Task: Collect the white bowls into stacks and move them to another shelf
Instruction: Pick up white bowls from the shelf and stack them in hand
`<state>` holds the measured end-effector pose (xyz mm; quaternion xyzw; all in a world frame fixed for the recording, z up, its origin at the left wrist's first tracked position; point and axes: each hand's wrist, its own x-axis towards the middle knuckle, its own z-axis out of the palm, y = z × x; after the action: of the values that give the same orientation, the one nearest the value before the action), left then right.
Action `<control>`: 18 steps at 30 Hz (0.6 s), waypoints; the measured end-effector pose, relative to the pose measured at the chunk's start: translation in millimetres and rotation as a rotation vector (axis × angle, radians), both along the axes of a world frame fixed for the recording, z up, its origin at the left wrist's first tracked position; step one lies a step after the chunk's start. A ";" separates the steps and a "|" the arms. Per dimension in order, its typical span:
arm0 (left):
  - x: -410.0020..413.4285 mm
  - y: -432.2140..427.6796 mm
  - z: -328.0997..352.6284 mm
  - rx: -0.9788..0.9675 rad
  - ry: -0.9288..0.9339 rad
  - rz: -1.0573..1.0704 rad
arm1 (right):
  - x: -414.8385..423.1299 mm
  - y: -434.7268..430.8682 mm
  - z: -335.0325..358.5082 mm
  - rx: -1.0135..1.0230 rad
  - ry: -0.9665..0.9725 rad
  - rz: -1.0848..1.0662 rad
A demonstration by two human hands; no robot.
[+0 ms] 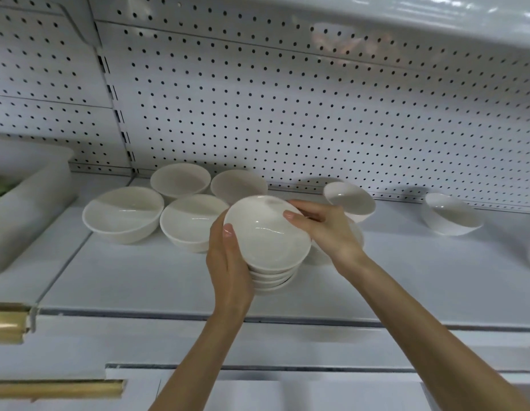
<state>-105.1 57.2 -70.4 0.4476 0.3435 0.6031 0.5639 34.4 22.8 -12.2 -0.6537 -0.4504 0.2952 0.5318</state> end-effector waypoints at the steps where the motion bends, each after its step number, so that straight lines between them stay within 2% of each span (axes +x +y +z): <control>1: 1.1 0.3 -0.6 0.005 0.002 0.014 | -0.8 -1.0 -4.0 -0.002 0.026 0.016; 7: 4.6 0.3 -2.7 0.021 0.038 0.092 | -18.0 -2.3 -30.9 0.018 0.172 0.003; 12: -3.3 3.8 -3.5 0.070 0.106 0.024 | -20.2 -10.8 -43.4 0.082 0.259 0.027; 15: -9.7 8.9 -6.7 0.132 0.163 -0.041 | -22.7 -22.0 -55.5 0.154 0.190 0.041; 18: -9.0 11.4 -9.8 0.140 0.144 -0.067 | -28.2 -25.7 -62.7 0.215 0.125 0.075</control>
<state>-114.1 68.6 -80.2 0.5394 0.3251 0.5727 0.5248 6.2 -3.0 -74.9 -0.5559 -0.4695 0.3051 0.6144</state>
